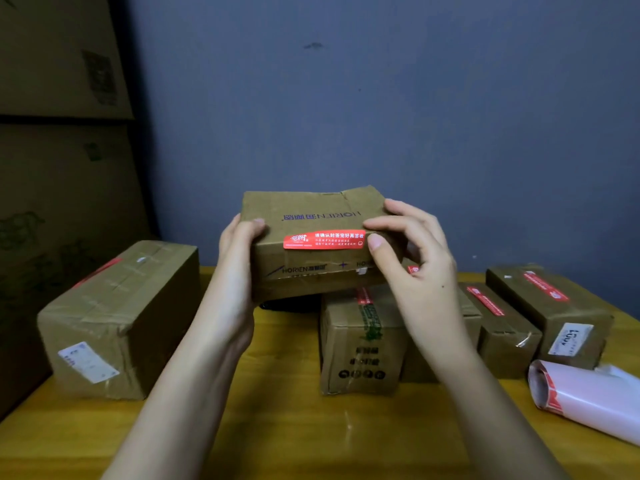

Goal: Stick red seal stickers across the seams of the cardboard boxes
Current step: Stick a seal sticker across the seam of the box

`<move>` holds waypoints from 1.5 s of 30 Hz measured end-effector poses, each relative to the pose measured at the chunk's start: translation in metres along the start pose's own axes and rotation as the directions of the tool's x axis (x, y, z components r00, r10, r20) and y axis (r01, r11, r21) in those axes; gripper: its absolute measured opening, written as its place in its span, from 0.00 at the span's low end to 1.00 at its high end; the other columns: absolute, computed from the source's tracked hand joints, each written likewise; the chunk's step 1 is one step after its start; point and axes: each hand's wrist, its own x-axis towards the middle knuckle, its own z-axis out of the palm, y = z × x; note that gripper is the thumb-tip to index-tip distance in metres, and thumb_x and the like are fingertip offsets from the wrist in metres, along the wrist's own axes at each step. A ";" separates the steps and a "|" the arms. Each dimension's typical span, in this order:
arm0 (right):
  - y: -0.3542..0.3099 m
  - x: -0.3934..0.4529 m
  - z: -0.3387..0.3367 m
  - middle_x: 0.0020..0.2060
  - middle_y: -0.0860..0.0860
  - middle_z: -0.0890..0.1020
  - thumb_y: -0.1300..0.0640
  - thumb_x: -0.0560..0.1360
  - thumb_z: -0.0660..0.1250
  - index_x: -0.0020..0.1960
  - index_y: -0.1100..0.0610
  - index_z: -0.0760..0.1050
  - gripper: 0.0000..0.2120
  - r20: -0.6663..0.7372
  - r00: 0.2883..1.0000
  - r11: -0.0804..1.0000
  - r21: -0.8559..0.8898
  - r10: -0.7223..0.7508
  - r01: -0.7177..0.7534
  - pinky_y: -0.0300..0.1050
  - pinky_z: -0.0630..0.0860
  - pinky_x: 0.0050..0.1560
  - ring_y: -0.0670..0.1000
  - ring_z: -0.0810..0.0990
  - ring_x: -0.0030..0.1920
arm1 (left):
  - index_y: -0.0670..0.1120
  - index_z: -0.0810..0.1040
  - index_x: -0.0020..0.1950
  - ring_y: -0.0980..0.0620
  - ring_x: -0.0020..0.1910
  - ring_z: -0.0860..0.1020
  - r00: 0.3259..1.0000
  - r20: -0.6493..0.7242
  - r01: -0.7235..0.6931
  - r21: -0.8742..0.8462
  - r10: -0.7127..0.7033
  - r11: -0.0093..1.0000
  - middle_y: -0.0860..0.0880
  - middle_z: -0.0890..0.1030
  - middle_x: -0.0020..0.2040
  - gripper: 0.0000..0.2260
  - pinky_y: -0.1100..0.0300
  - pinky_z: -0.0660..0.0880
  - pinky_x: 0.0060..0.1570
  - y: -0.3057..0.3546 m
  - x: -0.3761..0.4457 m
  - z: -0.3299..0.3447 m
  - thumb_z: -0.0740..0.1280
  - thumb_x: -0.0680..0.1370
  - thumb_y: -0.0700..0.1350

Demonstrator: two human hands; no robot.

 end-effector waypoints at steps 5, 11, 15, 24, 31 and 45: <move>0.001 -0.001 0.001 0.61 0.54 0.74 0.65 0.75 0.68 0.50 0.59 0.80 0.06 -0.050 0.999 1.000 -0.007 -0.020 0.019 0.17 0.67 0.43 0.26 0.70 0.54 | 0.52 0.69 0.70 0.51 0.49 0.81 1.000 0.000 -0.009 0.000 0.009 1.000 0.48 0.83 0.54 0.26 0.52 0.77 0.46 -0.003 -0.001 0.002 0.63 0.74 0.58; 0.012 0.001 0.001 0.55 0.49 0.76 0.58 0.75 0.70 0.48 0.53 0.81 0.02 -0.093 0.985 0.959 -0.259 -0.144 0.116 0.22 0.68 0.50 0.49 0.74 0.60 | 0.54 0.68 0.71 0.50 0.55 0.80 0.999 -0.016 -0.027 0.016 0.028 0.999 0.48 0.80 0.58 0.32 0.51 0.77 0.52 -0.005 -0.003 0.005 0.65 0.68 0.60; 0.014 0.003 0.001 0.53 0.46 0.77 0.56 0.74 0.71 0.46 0.50 0.80 0.02 -0.111 0.987 0.963 -0.256 -0.115 0.083 0.24 0.66 0.52 0.48 0.74 0.58 | 0.54 0.67 0.71 0.50 0.55 0.79 0.998 -0.031 -0.045 0.032 0.046 0.998 0.48 0.79 0.59 0.30 0.53 0.76 0.49 -0.006 -0.005 0.006 0.64 0.70 0.60; 0.018 -0.002 0.010 0.46 0.47 0.79 0.54 0.74 0.68 0.44 0.54 0.80 0.05 -0.214 0.925 0.880 -0.433 -0.313 0.198 0.48 0.73 0.51 0.49 0.74 0.52 | 0.53 0.65 0.72 0.48 0.60 0.77 0.994 -0.017 -0.110 0.071 0.111 0.991 0.47 0.75 0.66 0.36 0.48 0.75 0.57 -0.004 -0.005 0.011 0.65 0.65 0.63; 0.017 -0.001 0.008 0.44 0.48 0.80 0.57 0.75 0.68 0.44 0.56 0.79 0.03 -0.190 0.926 0.867 -0.451 -0.326 0.213 0.36 0.70 0.50 0.49 0.74 0.50 | 0.54 0.60 0.74 0.51 0.60 0.77 0.988 -0.089 -0.123 0.033 0.126 0.992 0.49 0.73 0.66 0.26 0.48 0.73 0.63 -0.003 -0.013 0.016 0.63 0.77 0.53; 0.017 -0.001 0.008 0.49 0.46 0.82 0.54 0.76 0.65 0.48 0.55 0.78 0.05 -0.137 0.954 0.880 -0.440 -0.265 0.181 0.30 0.67 0.55 0.44 0.73 0.55 | 0.53 0.60 0.74 0.52 0.61 0.75 0.979 -0.123 -0.159 0.041 0.162 0.987 0.50 0.71 0.68 0.26 0.50 0.73 0.63 -0.003 -0.017 0.020 0.63 0.78 0.53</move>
